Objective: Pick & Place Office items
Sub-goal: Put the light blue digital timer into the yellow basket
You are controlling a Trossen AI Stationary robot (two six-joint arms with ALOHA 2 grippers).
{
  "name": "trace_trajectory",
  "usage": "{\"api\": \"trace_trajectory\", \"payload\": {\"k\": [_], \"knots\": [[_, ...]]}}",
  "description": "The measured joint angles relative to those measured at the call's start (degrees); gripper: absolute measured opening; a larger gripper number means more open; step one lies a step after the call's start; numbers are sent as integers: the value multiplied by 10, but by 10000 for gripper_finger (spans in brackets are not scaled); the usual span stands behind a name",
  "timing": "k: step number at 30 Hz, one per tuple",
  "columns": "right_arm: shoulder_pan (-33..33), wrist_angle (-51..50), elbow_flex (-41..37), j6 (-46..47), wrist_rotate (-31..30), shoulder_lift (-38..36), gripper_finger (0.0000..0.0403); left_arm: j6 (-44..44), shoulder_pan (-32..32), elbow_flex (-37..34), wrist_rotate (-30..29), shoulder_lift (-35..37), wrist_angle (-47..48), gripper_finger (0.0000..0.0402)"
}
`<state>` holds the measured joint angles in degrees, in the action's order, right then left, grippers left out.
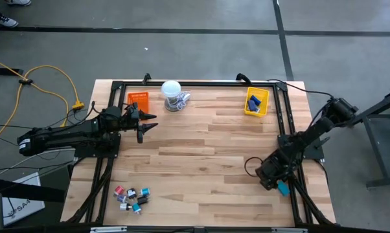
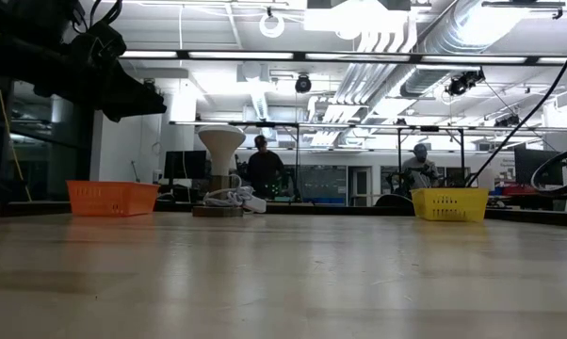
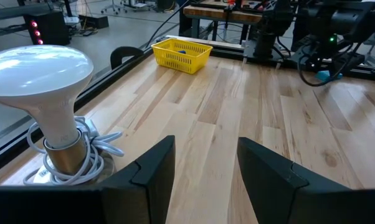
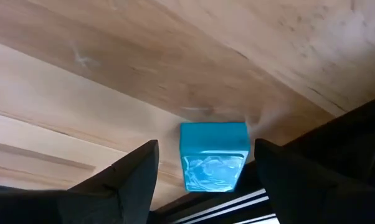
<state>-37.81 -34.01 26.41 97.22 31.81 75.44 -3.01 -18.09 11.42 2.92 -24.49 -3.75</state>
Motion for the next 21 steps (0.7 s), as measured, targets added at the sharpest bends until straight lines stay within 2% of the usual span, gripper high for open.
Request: {"api": "trace_trajectory", "payload": {"k": [21], "knots": [[-16, -7, 0, 7, -14, 0, 252, 0, 0, 0, 0, 0, 0, 167]]}}
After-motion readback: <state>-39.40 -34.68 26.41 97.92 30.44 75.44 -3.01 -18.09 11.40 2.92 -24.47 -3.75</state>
